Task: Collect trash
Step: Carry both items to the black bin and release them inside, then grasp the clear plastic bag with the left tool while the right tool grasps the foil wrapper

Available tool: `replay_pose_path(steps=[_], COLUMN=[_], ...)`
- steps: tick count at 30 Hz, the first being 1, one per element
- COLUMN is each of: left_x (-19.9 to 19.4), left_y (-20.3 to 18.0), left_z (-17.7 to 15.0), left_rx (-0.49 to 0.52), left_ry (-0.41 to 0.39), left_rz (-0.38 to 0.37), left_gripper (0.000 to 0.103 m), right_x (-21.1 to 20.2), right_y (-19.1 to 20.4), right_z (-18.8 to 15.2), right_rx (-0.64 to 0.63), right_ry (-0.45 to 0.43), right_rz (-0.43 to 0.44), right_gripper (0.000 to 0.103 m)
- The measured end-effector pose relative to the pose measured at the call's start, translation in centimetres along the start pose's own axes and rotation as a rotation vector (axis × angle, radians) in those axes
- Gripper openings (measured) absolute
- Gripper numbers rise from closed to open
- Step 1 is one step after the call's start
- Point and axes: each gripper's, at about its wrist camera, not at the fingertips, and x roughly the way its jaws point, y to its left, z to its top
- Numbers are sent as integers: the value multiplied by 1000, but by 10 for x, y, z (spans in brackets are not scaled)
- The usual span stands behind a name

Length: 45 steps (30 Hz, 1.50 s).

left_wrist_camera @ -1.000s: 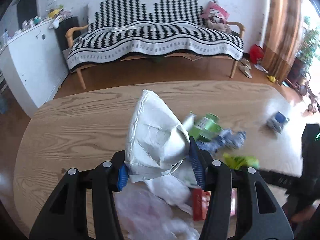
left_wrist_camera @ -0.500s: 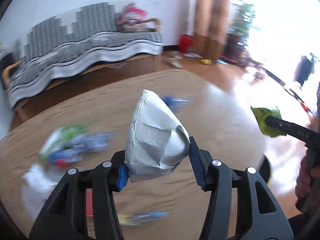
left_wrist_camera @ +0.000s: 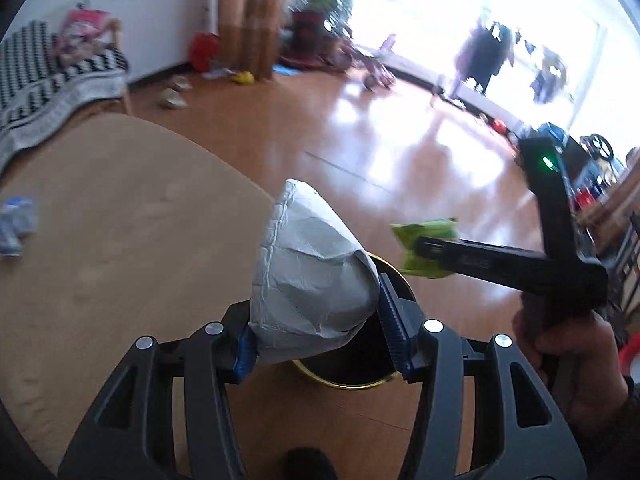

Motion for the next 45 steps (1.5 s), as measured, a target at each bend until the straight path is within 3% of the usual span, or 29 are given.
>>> replay_pose_path(steps=[4, 11, 12, 14, 23, 24, 26, 27, 33, 40, 45], left_x=[35, 56, 56, 62, 78, 78, 76, 73, 41, -57, -132], left_y=[-8, -21, -19, -22, -28, -29, -30, -30, -20, 39, 119], left_z=[-1, 1, 2, 2, 1, 2, 3, 4, 11, 15, -14], left_rx=[39, 60, 57, 55, 70, 68, 67, 65, 49, -18, -134], left_ry=[42, 64, 66, 69, 93, 91, 82, 67, 50, -56, -113], left_rz=[-13, -31, -34, -37, -77, -81, -85, -77, -40, 111, 248], left_gripper=[51, 51, 51, 51, 52, 55, 74, 81, 83, 93, 93], right_x=[27, 43, 43, 43, 27, 24, 22, 19, 2, -29, -36], right_y=[-13, -16, -17, -11, -24, -26, -28, -28, -4, 101, 187], right_z=[0, 7, 7, 11, 12, 12, 13, 13, 18, 12, 2], right_rx=[18, 39, 41, 46, 106, 112, 119, 121, 105, -75, -181], right_ry=[69, 98, 99, 90, 26, 18, 0, -6, -45, -127, -122], right_rz=[6, 25, 25, 23, 14, 12, 4, 3, 25, 111, 206], right_gripper=[45, 48, 50, 66, 76, 77, 79, 80, 80, 86, 87])
